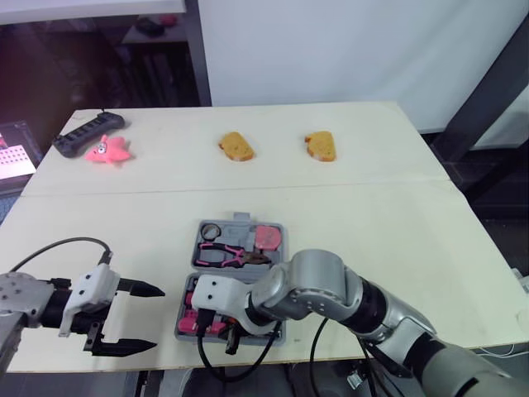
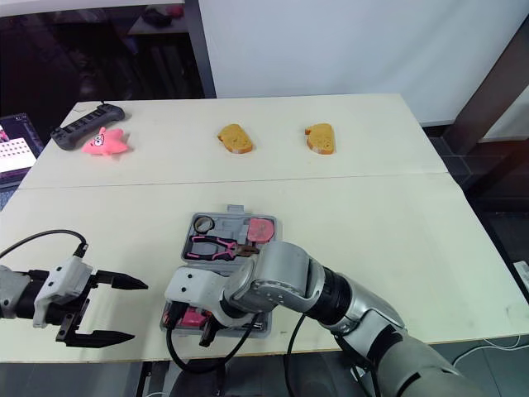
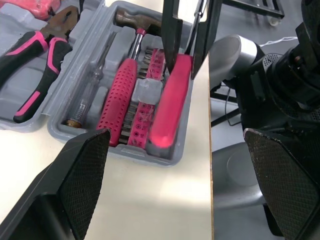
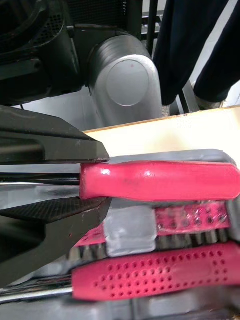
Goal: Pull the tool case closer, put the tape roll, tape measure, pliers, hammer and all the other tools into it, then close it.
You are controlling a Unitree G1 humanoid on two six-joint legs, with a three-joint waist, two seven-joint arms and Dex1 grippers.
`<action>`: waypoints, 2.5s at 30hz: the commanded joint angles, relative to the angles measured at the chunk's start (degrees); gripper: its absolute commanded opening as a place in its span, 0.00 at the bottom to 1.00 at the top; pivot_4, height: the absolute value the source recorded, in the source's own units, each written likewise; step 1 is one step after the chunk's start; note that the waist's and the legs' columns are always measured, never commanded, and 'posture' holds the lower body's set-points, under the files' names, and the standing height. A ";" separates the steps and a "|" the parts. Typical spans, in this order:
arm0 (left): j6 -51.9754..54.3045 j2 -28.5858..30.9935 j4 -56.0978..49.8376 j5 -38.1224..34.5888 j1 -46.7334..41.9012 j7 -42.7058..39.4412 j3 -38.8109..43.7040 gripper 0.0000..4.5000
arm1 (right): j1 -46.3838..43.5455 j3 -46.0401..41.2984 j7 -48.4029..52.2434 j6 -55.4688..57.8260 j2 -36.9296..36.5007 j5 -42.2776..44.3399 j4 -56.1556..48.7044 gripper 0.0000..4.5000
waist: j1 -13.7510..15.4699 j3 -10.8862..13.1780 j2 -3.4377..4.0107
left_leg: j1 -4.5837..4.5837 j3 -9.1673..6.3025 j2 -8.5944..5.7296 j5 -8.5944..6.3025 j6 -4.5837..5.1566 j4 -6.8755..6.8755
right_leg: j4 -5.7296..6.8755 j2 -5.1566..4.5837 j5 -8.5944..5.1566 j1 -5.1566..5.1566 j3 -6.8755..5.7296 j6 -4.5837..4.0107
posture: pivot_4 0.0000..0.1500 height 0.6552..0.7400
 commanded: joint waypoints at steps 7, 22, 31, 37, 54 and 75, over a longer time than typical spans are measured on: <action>-1.07 -0.38 -3.74 -0.49 3.37 0.72 1.96 1.00 | -2.21 3.46 -1.06 0.37 0.32 0.91 0.42 0.09 | -0.06 0.00 0.01 | 0.00 -0.01 0.00 0.00 0.00 0.00 | 0.01 0.01 0.00 0.00 0.00 0.00 | 1.00 1.00; -0.29 -0.67 -5.03 -0.85 4.33 2.91 2.06 1.00 | -3.54 4.34 0.82 0.37 4.78 -4.52 6.36 0.09 | -0.21 0.00 0.01 | 0.00 -0.02 0.00 0.00 0.00 -0.01 | 0.02 0.02 0.00 0.00 -0.01 0.00 | 1.00 1.00; 0.60 -0.44 -5.25 -1.16 4.30 3.42 2.20 1.00 | -1.57 4.78 2.01 0.37 5.24 -7.19 5.13 0.09 | -0.92 -0.01 0.02 | 0.00 -0.04 0.00 0.00 0.00 -0.01 | 0.04 0.04 0.00 0.00 -0.01 0.00 | 1.00 1.00; 0.90 -0.65 -5.87 -1.08 4.75 3.76 2.20 1.00 | -1.18 4.07 2.52 0.37 5.45 -8.02 4.16 0.52 | -1.16 -0.01 0.02 | 0.01 -0.05 0.00 0.00 0.00 -0.02 | 0.03 0.03 0.00 0.00 -0.01 0.00 | 1.00 1.00; 1.54 -0.45 -5.09 -0.84 2.67 3.72 1.10 1.00 | 1.65 -0.94 10.22 -6.21 -4.60 -6.75 -10.73 0.17 | -1.06 -0.01 0.01 | -0.02 -0.06 -0.01 0.00 0.00 -0.03 | -0.03 0.00 -0.01 0.01 -0.02 0.01 | 1.00 1.00; 1.50 -0.52 -4.49 -0.54 1.94 3.44 0.64 1.00 | 9.77 7.34 11.79 -13.38 -6.34 -17.20 -5.22 0.02 | -0.91 -0.02 0.00 | 0.01 -0.07 0.00 0.00 0.00 -0.01 | 0.02 0.03 0.00 0.03 -0.02 0.00 | 1.00 1.00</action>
